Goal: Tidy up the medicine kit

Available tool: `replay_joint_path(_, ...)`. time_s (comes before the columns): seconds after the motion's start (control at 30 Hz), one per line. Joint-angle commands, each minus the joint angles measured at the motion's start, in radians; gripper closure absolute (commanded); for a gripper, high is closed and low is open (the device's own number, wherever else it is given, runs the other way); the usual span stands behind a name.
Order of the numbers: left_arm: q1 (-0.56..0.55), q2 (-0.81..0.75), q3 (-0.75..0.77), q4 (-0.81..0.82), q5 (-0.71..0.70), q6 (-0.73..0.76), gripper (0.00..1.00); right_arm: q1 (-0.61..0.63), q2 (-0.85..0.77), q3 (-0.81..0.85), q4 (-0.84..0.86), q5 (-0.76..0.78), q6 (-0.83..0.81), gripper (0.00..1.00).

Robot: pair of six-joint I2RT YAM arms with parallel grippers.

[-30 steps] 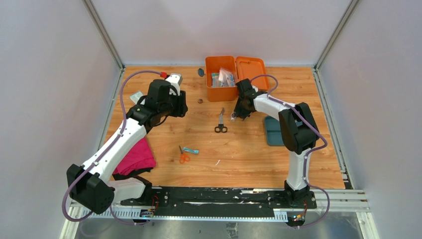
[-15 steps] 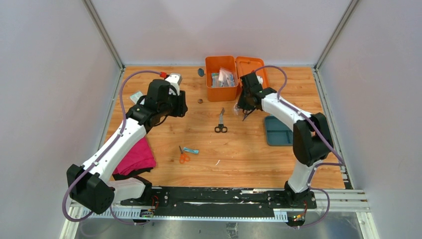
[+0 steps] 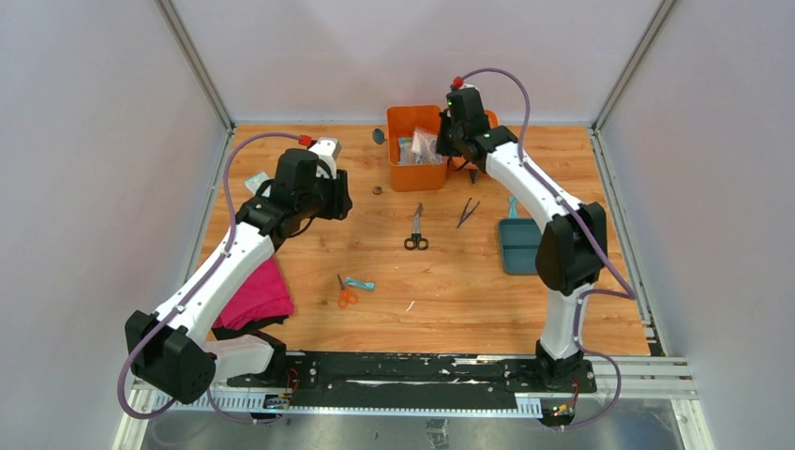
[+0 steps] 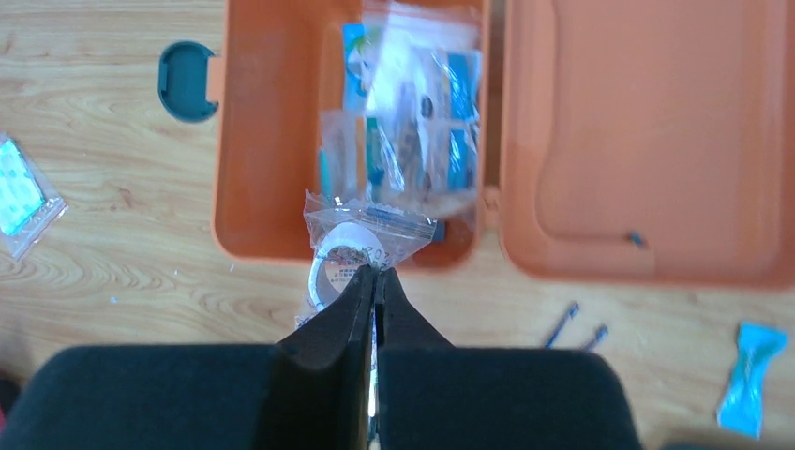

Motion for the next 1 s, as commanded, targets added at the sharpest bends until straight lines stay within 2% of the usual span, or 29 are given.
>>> replay_joint_path(0.0,0.011,-0.021,-0.006,0.011,0.015,-0.01,0.52,0.015,0.145,0.153,-0.029,-0.06,-0.124,1.0)
replay_joint_path(0.13,0.019,-0.018,-0.007,0.011,0.026,-0.013,0.52,0.015,0.282,0.337,-0.05,-0.148,-0.143,0.94)
replay_joint_path(0.3,0.038,-0.018,-0.01,0.015,0.039,-0.019,0.52,0.015,0.416,0.566,-0.092,-0.239,-0.147,0.72)
replay_joint_path(0.4,0.049,-0.018,-0.011,0.016,0.042,-0.021,0.52,0.015,0.39,0.578,-0.094,-0.228,-0.161,0.63)
replay_joint_path(0.53,0.055,-0.014,-0.011,0.016,0.048,-0.024,0.52,0.01,0.255,0.435,-0.088,-0.15,-0.197,0.61)
replay_joint_path(0.7,0.057,-0.018,-0.012,0.016,0.045,-0.024,0.52,-0.025,-0.017,0.103,-0.01,-0.032,-0.192,0.62)
replay_joint_path(0.97,0.057,-0.024,-0.016,0.016,0.041,-0.023,0.52,-0.158,-0.365,-0.284,-0.017,0.055,-0.118,0.62)
